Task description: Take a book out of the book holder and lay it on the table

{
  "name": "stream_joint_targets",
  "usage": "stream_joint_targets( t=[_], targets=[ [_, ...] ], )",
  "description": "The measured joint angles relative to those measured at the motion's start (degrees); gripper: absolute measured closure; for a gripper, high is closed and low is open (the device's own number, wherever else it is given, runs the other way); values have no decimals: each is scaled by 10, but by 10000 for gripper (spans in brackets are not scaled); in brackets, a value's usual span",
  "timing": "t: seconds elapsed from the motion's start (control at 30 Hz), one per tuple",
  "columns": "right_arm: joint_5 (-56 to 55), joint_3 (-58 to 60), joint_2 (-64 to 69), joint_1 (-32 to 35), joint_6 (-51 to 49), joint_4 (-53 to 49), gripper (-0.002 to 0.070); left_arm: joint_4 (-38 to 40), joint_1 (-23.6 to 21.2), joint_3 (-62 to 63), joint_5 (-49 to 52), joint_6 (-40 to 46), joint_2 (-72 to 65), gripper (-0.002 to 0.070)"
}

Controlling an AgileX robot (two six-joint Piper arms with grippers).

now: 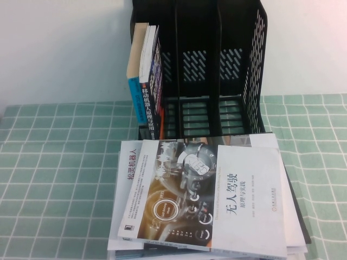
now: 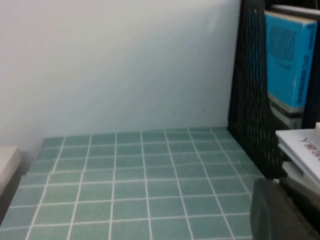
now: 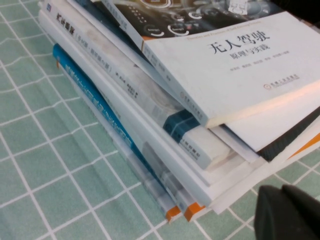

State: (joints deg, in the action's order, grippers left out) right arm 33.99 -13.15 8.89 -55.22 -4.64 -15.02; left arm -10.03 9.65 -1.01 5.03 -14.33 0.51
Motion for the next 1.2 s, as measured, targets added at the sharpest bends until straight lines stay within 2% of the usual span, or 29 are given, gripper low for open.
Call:
stream_joint_targets(
  t=[0.4,0.7,1.2],
  targets=[
    [0,0,0,0,0,0,678,7,-2,-4,144,0,1,678],
    [0,0,0,0,0,0,678,2,-47,-3,151,6,1,678],
    [0,0,0,0,0,0,678,0,-51,-2,157,-20,1,678]
  ],
)
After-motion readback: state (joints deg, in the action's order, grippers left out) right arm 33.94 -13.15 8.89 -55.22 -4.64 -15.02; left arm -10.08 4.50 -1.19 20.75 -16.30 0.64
